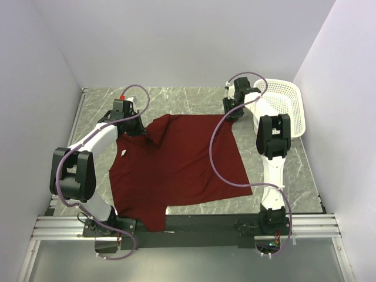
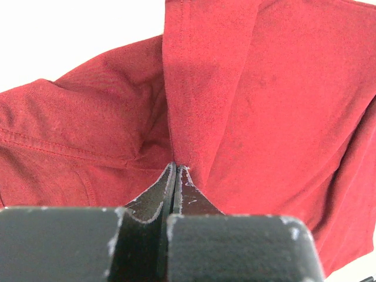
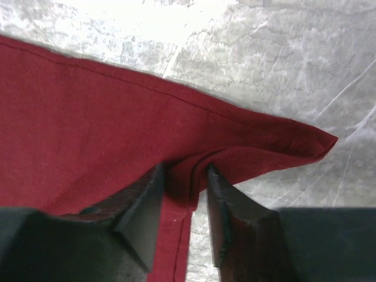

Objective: Fold and stack the t-shirts
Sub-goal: Flatten the tshirt out

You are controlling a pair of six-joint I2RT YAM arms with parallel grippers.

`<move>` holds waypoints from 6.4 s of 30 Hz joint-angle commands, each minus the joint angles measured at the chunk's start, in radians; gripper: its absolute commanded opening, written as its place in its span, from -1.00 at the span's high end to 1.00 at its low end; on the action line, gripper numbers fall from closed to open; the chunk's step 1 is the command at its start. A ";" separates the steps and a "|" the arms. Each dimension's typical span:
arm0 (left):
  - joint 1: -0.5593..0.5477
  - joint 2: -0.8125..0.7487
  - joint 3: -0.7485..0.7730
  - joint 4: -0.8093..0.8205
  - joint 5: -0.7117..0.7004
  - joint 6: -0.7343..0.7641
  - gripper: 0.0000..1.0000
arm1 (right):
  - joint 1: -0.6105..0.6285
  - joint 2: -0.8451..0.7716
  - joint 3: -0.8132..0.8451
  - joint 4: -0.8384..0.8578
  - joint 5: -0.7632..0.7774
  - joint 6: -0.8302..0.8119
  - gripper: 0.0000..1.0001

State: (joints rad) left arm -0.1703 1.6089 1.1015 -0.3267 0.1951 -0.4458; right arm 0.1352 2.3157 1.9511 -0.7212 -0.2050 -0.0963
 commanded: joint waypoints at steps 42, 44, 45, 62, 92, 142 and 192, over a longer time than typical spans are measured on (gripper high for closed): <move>0.015 -0.056 0.006 0.009 0.030 0.033 0.99 | -0.025 -0.372 -0.426 0.140 -0.088 -0.154 -0.32; 0.017 -0.056 0.006 0.009 0.030 0.035 0.99 | -0.025 -0.355 -0.429 0.131 -0.071 -0.135 -0.22; 0.017 -0.056 0.006 0.009 0.035 0.033 0.99 | -0.023 -0.352 -0.435 0.129 -0.057 -0.123 -0.20; 0.017 -0.052 0.006 0.012 0.049 0.033 0.99 | -0.031 -0.256 -0.468 0.100 -0.008 -0.109 -0.14; 0.025 -0.066 0.114 -0.011 -0.018 0.079 0.99 | -0.055 -0.444 -0.360 0.043 -0.206 -0.279 1.00; 0.029 -0.581 0.605 0.360 -0.480 0.200 0.99 | -0.091 -1.124 0.198 0.150 -0.143 -0.264 1.00; 0.123 0.225 0.730 0.400 -0.500 0.263 0.99 | -0.071 -0.522 -0.196 0.434 -0.187 -0.264 1.00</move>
State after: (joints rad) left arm -0.0765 2.0766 1.8721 -0.0296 -0.2905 -0.1631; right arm 0.0738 2.0266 1.7977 -0.3260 -0.2939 -0.3408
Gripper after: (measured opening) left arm 0.012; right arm 0.009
